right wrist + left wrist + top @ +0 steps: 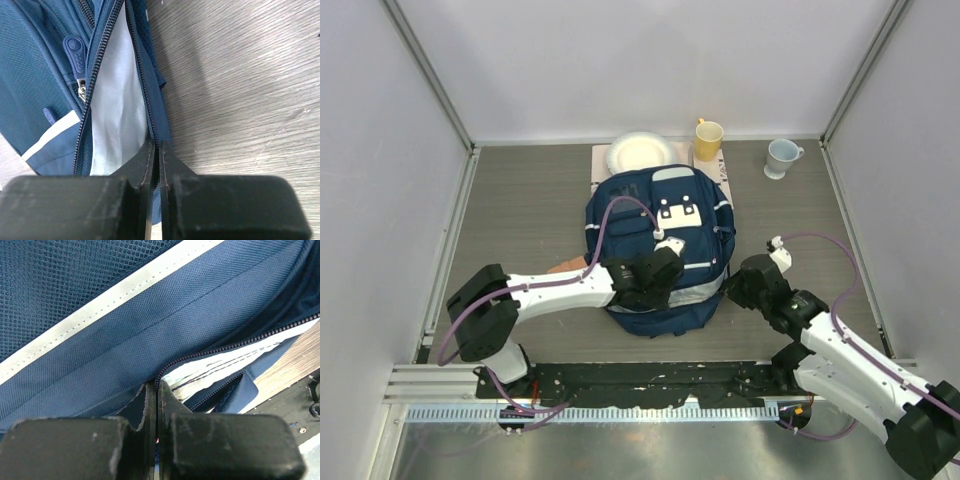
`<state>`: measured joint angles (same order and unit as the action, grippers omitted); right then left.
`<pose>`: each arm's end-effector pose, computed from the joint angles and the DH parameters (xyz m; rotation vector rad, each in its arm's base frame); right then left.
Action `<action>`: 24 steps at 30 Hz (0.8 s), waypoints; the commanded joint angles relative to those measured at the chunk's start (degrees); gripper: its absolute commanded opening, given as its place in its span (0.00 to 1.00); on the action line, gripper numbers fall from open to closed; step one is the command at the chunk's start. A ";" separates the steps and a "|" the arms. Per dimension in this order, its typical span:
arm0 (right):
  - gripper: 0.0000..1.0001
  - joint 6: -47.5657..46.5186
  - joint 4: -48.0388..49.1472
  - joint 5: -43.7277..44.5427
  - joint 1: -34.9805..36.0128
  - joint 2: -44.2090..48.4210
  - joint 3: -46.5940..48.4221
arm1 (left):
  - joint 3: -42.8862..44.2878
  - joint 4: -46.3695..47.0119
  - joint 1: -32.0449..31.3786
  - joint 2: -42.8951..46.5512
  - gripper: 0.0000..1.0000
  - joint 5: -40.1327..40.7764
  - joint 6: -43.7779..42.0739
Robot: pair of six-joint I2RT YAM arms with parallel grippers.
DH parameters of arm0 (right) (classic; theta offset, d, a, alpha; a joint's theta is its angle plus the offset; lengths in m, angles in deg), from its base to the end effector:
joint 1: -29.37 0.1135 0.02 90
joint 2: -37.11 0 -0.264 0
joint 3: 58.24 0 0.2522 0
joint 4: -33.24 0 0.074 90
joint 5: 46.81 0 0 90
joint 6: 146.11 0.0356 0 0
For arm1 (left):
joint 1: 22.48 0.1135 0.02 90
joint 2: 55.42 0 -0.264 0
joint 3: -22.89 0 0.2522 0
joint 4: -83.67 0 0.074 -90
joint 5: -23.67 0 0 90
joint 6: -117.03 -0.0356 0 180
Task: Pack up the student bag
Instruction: Adjust the student bag at the center of the board.
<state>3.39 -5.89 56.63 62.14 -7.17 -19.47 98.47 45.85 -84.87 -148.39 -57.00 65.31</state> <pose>0.1384 0.0793 0.1973 0.6645 2.2898 0.5231 0.1611 -0.2956 0.2121 0.4761 2.5464 -0.4896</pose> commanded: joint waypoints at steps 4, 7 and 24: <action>0.01 -1.14 -1.71 -1.30 0.18 2.97 1.09 | -0.21 -1.26 0.69 1.12 0.00 10.45 -0.93; 0.01 -4.21 0.40 -6.12 0.18 2.17 1.44 | 3.02 1.02 0.69 0.69 0.00 9.93 0.30; 0.01 2.46 -0.03 2.48 0.18 8.08 -0.76 | 1.55 -8.03 -2.74 1.12 0.00 7.56 -5.15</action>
<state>4.46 -9.17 56.14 62.25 3.98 -22.09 102.14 39.54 -87.71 -150.36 -53.46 62.47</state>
